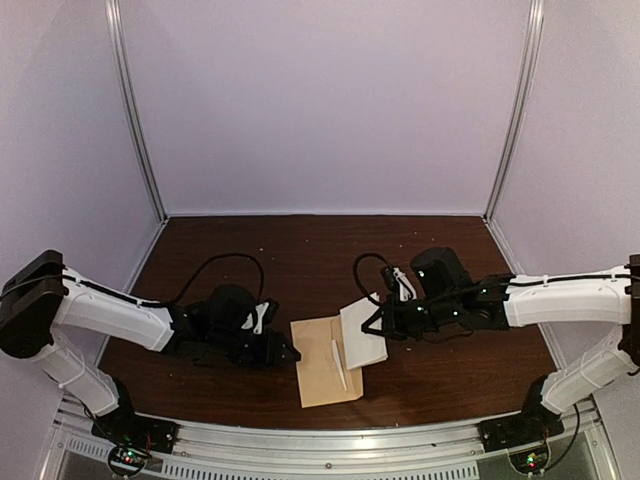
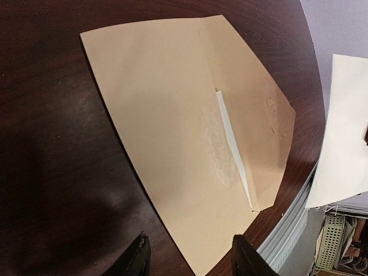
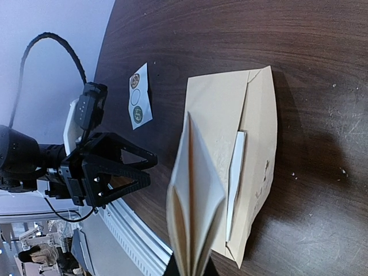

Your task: Place the letter into the envelope and seal it

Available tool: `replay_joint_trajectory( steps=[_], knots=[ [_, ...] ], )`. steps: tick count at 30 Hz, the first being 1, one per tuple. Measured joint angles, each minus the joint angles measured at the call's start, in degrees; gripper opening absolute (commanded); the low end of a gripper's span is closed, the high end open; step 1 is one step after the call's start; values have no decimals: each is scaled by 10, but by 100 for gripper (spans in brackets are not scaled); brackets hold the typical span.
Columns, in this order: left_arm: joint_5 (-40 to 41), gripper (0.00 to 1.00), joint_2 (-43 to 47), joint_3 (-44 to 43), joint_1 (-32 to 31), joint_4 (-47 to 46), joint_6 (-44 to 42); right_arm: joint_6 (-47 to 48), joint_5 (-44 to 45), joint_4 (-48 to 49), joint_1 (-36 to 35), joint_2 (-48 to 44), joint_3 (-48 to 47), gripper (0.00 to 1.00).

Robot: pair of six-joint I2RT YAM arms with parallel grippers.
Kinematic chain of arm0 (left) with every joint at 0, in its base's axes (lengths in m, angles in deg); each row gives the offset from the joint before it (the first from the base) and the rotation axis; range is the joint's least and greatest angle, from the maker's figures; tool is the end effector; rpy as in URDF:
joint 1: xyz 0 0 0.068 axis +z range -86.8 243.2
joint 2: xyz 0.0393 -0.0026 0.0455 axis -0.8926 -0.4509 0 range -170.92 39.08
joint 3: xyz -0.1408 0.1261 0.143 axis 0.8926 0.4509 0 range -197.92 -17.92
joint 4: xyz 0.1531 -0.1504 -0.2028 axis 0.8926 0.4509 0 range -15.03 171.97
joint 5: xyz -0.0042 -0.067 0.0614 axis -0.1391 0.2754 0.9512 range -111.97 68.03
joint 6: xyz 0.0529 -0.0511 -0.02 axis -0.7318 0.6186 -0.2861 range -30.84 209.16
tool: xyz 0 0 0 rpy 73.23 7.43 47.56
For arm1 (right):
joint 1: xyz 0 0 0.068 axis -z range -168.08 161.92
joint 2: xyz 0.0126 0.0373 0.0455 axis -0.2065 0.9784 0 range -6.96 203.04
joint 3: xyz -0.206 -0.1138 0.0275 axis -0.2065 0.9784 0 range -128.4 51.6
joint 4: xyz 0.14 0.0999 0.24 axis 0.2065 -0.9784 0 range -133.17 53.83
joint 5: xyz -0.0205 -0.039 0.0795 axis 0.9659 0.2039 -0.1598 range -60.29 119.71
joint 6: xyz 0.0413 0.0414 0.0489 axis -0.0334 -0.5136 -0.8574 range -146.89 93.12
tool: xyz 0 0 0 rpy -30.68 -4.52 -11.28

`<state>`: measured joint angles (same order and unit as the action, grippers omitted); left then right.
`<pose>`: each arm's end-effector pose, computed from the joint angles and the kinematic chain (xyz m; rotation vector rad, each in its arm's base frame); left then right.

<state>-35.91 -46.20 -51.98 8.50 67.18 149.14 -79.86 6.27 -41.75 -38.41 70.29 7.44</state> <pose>0.1742 -0.2730 0.0643 0.0173 2.6710 -1.1423 0.1986 0.2796 0.1483 -0.1974 2.5848 1.3042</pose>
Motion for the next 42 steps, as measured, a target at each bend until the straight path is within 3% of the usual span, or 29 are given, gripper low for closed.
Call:
replay_joint_trajectory(
  steps=[13,25,42],
  knots=[
    [-13,48,-55,-12,0,6,-7,3,29,-11,0,42,3,0],
    [-20,38,-78,-21,0,-7,-16,7,45,-25,0,64,3,0],
    [-37,33,-98,-28,0,-28,-16,9,48,-17,0,119,11,0]
  ],
)
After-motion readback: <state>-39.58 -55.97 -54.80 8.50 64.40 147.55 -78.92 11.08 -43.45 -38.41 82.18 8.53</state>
